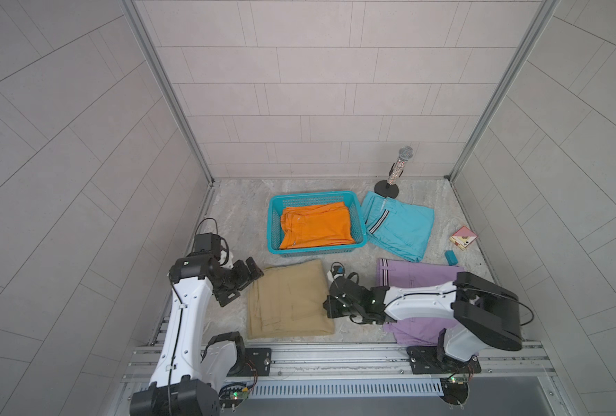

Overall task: Put the folded long pants in the basket
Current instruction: Move the long pant to the center of the board, then pick up the long pant at the center of the board.

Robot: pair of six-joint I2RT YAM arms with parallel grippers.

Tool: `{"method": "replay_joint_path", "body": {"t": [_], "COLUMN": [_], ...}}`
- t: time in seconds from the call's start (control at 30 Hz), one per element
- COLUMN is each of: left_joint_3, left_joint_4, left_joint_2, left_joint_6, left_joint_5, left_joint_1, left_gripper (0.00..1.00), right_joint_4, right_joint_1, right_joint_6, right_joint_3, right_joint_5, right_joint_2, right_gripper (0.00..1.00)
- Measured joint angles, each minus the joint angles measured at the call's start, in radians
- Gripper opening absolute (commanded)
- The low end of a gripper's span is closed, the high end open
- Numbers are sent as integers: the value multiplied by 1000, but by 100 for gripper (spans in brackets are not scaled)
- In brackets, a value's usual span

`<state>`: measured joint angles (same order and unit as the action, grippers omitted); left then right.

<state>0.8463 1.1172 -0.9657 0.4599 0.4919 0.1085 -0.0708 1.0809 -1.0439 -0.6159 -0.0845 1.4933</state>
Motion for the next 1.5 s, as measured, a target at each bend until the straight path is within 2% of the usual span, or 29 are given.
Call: {"method": "replay_joint_path", "body": {"t": [0.17,0.27,0.47,0.8,0.9,1.0,1.03,1.1,1.13,1.17,1.2,1.33,1.5], "left_joint_3": [-93,-146,-272,-365,-367,-375,-378,-380,-377,-369,-360,-360,-380], "left_joint_4": [-151,-252,-476,-815,-914,-987,-1000,-996,-982,-955,-930,-848,-819], "left_joint_2": [-10,-64,-204,-261,-310,-346,-354,-353,-347,-335,-321,-232,-190], "left_joint_6": [148,227,327,404,422,418,417,406,401,391,391,393,399], "left_joint_5": [-37,-63,-50,32,51,55,48,31,20,3,-10,-71,-75], "left_joint_1": [-212,-308,-367,-432,-448,-454,-455,-457,-458,-459,-459,-459,-457], "left_gripper": [100,100,97,92,76,54,49,53,61,90,100,100,100], "right_joint_4": [109,179,215,251,248,248,248,248,249,251,253,255,248], "right_joint_1": [-100,-155,-196,-203,-203,-203,-204,-204,-204,-204,-204,-204,-204], "right_joint_6": [4,20,51,89,95,98,98,98,98,98,99,101,101], "right_joint_3": [189,215,199,116,101,100,100,100,100,100,100,100,100], "right_joint_5": [29,38,18,-14,-21,-24,-24,-24,-24,-23,-24,-24,-28], "right_joint_2": [-274,-348,-332,-220,-198,-195,-195,-198,-201,-204,-208,-211,-198], "right_gripper": [0,0,0,0,0,0,0,0,0,0,0,0,0]}}
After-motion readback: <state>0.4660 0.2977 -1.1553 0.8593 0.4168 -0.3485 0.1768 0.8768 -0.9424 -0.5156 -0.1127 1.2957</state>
